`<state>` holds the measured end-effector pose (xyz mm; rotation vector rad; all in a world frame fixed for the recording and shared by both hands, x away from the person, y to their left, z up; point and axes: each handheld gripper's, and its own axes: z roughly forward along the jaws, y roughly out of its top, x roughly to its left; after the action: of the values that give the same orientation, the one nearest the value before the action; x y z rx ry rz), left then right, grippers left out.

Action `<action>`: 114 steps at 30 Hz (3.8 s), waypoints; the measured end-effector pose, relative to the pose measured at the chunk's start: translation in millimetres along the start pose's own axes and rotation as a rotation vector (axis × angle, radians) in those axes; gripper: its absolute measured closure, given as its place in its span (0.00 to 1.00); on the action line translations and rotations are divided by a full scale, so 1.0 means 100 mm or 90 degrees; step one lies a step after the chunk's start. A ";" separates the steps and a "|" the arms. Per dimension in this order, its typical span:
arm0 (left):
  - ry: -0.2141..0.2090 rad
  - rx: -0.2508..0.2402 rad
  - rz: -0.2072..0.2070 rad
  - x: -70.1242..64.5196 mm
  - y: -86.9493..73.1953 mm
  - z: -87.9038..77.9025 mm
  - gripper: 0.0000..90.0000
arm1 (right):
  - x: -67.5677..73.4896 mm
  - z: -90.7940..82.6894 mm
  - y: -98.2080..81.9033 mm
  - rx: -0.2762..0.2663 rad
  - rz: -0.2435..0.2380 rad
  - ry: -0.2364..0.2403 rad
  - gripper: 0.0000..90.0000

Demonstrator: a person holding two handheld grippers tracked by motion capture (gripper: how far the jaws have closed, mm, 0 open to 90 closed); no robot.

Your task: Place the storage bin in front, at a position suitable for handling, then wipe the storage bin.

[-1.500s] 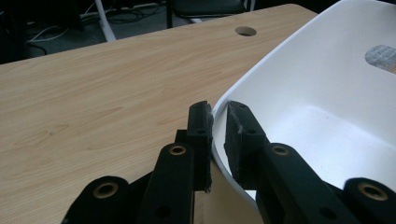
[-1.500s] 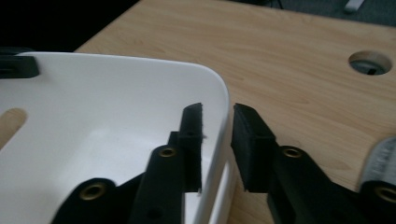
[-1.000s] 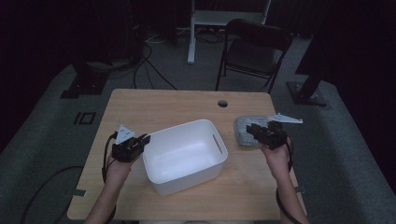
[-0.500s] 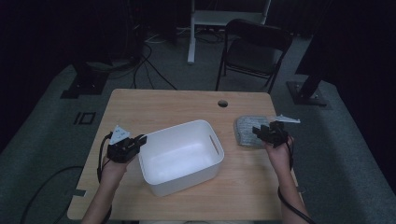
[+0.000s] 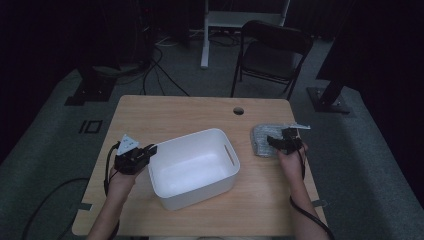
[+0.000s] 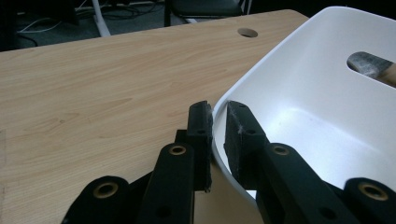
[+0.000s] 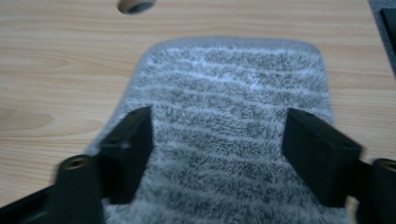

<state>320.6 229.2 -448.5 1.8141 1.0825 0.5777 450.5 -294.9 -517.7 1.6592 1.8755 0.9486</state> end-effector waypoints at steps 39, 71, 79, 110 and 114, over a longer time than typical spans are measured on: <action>0.006 0.000 0.001 -0.01 0.00 0.00 0.89 | 0.20 0.20 -0.07 0.079 -0.067 0.000 0.61; -0.002 -0.005 0.005 0.04 0.04 0.08 0.89 | 0.77 -1.69 -0.06 -0.143 -0.027 0.305 0.81; -0.007 -0.004 0.009 0.06 0.06 0.13 0.89 | 0.98 -1.80 -0.20 -0.142 -0.068 0.338 0.81; 0.020 -0.015 -0.005 -0.01 0.04 0.13 0.88 | 1.18 -1.23 -0.48 -0.060 -0.051 0.339 0.84; 0.013 -0.016 -0.011 0.01 0.04 0.14 0.88 | 1.20 -1.13 -0.52 -0.018 -0.057 0.327 0.84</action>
<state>333.3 222.3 -451.8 1.7790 1.0990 0.5990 314.0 -200.9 -470.3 1.3870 2.2182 1.4588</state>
